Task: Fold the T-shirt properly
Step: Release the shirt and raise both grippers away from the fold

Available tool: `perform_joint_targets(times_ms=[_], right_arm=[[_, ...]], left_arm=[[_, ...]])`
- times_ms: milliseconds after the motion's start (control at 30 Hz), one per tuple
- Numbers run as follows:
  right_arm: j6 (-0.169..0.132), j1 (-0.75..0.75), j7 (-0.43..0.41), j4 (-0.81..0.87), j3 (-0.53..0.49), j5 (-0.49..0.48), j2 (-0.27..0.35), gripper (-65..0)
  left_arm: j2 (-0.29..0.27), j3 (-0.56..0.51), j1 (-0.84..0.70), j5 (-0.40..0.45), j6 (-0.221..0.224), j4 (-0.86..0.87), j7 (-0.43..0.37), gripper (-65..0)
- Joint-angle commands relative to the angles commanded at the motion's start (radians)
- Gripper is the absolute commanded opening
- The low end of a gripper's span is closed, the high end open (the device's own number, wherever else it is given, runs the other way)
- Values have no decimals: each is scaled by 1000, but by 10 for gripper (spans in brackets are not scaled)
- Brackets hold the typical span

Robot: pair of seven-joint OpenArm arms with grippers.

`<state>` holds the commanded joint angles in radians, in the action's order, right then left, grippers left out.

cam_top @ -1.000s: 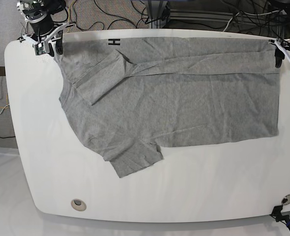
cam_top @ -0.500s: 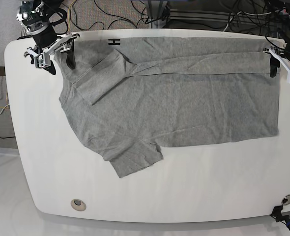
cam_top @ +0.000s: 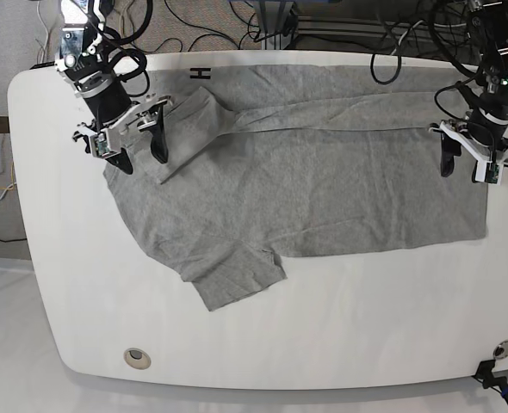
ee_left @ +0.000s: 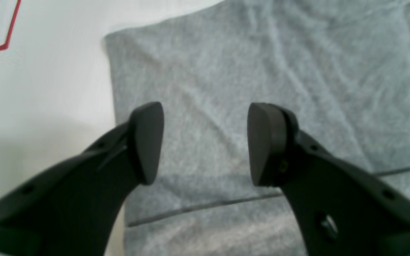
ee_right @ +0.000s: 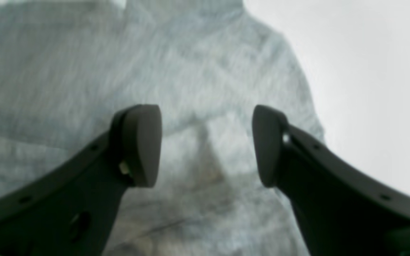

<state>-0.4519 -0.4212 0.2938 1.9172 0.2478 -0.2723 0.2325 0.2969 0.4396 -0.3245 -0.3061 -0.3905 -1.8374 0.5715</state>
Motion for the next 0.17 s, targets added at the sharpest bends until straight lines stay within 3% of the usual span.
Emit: perform_joint_targets(times_ms=[167], right_arm=[[-8,29,0,-6,-25,78,-48,-260]], left_arm=[[0,-20,21,0,3,-2,3,-296]])
